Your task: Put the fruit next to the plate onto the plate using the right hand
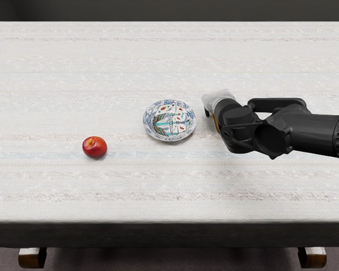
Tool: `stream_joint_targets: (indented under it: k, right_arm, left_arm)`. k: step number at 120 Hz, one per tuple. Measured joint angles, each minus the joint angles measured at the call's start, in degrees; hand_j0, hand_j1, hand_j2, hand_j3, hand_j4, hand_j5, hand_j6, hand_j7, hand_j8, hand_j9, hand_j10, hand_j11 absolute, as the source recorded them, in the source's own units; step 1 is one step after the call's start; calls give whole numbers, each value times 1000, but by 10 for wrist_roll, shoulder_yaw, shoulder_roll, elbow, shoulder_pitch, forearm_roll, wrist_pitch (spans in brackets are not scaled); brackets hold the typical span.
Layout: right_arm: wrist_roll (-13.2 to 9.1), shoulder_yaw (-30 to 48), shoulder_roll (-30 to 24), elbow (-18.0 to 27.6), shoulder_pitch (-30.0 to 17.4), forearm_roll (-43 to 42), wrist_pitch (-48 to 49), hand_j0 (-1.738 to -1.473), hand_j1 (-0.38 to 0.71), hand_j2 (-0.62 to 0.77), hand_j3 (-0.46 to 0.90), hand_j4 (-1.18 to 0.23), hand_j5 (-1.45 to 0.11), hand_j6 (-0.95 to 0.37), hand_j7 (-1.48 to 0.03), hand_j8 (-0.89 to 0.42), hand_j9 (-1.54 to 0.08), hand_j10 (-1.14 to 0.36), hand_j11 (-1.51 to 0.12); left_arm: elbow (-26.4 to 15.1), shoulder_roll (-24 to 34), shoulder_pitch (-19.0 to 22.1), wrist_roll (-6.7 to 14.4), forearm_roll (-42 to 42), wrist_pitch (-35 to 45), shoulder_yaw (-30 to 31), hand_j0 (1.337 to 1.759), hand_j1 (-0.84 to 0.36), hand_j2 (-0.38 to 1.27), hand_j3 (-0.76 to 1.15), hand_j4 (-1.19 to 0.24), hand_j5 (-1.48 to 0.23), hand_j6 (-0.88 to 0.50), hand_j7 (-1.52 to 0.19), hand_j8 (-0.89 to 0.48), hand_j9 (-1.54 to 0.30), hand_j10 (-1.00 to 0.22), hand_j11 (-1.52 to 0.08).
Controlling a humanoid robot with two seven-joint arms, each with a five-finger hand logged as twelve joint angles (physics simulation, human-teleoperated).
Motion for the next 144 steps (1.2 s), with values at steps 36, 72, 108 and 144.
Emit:
stream_joint_targets:
  k: [36,72,108,144]
  right_arm:
    - [1,1,-4,0,-4,-2,-2,-1642,322,159,-2,-667,-776,-323,-819,-277,-797,-532,-791]
    - [2,0,-6,3,-5,3,-2,-1646,270,193,-1,-736,-858,-419,-909,-386,-890,-624,-887]
    - [2,3,-25,17,-2,8,-1,-1649,231,238,0,-722,-946,-519,-941,-480,-958,-697,-961]
    - [2,6,-37,28,1,9,0,-1653,284,295,0,-720,-977,-511,-955,-489,-986,-710,-991]
  left_arm:
    - [0,0,0,0,0,0,0,1658,349,0,0,0,0,0,0,0,0,0,0]
    - [0,0,0,0,0,0,0,1658,349,0,0,0,0,0,0,0,0,0,0]
    - [0,0,-1,0,0,0,0,1658,349,0,0,0,0,0,0,0,0,0,0]
    - [0,0,-1,0,0,0,0,1658,349,0,0,0,0,0,0,0,0,0,0]
